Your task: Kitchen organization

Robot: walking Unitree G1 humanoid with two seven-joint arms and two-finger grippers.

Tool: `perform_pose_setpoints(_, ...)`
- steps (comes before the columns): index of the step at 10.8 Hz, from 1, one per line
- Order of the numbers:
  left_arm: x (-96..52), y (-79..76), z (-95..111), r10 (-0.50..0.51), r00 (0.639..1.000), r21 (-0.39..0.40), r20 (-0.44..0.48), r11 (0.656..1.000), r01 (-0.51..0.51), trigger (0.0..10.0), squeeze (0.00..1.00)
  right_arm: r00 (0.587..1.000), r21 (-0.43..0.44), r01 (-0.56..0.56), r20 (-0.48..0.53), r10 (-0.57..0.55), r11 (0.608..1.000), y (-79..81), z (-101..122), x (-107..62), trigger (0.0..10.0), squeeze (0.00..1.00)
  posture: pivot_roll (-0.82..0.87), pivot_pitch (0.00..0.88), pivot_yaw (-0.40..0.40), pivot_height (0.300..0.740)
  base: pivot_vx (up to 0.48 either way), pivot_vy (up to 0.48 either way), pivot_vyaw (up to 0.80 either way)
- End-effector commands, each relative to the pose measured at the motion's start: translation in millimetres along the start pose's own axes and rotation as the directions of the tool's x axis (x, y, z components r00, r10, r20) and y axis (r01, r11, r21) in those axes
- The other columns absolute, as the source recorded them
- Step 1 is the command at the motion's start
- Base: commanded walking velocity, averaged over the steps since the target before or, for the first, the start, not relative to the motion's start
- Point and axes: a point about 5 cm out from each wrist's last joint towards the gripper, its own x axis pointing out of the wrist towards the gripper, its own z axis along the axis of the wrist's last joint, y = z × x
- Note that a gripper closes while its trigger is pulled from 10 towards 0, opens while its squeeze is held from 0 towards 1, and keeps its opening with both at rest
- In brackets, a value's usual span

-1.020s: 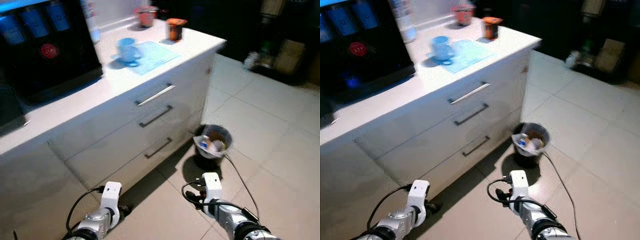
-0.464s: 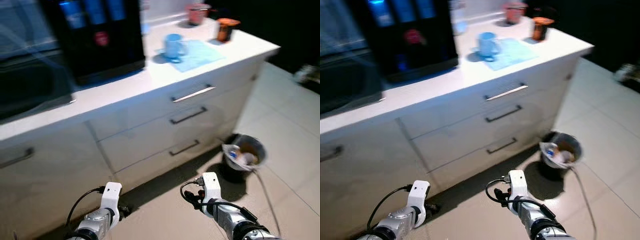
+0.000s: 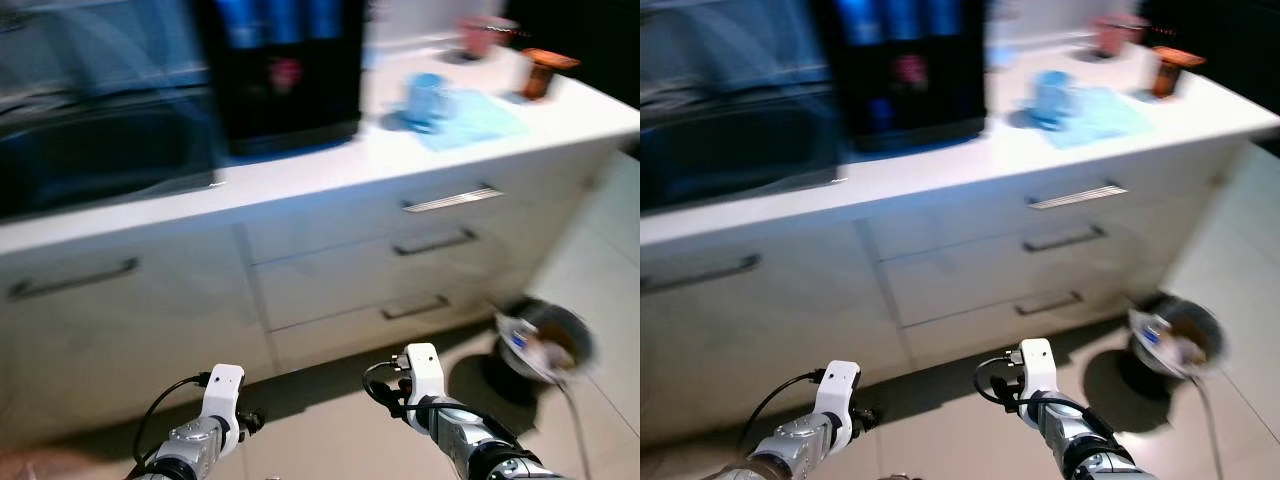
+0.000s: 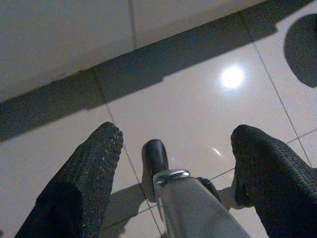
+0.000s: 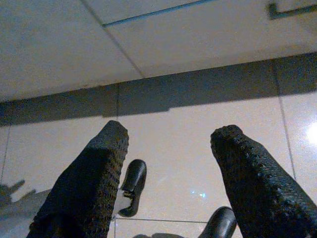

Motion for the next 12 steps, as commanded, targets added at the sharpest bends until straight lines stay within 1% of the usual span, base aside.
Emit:
perform_pose_setpoints(1, -0.1, 2.7, 5.4, 0.012, 1.000, 0.000, 0.011, 1.000, -0.012, 10.0, 0.00, 1.000, -0.027, -0.015, 0.014, 0.015, 1.000, 2.8, 5.8, 1.3, 10.0, 0.00, 0.01, 0.007, 0.062, 0.740, 0.000, 0.000, 0.80)
perform_pose_setpoints(5, -0.3, 3.2, 4.1, 0.015, 1.000, -0.007, 0.003, 1.000, -0.015, 10.0, 0.00, 1.000, -0.020, -0.017, 0.012, 0.017, 1.000, 4.2, 6.4, 2.0, 10.0, 0.00, 0.01, 0.011, 0.064, 0.740, 0.000, 0.000, 0.79)
perform_pose_setpoints(7, -0.5, 4.2, 4.2, 0.017, 1.000, -0.007, 0.001, 1.000, -0.017, 10.0, 0.00, 1.000, -0.013, -0.011, 0.011, 0.011, 1.000, 3.0, 6.0, 1.6, 10.0, 0.00, 0.01, 0.011, 0.066, 0.740, 0.000, 0.328, 0.76)
perform_pose_setpoints(10, -0.7, 5.6, 5.1, 0.024, 1.000, -0.005, 0.000, 1.000, -0.024, 10.0, 0.00, 1.000, -0.002, -0.009, 0.010, 0.009, 1.000, 3.3, 4.3, 1.6, 10.0, 0.00, 0.01, 0.010, 0.069, 0.740, 0.000, 0.480, 0.52)
perform_pose_setpoints(12, -0.7, 5.8, 5.8, 0.024, 1.000, -0.001, -0.001, 1.000, -0.024, 10.0, 0.00, 1.000, 0.002, -0.004, 0.009, 0.004, 1.000, 3.0, 3.6, 1.5, 10.0, 0.00, 0.01, 0.008, 0.071, 0.740, 0.000, 0.480, 0.00)
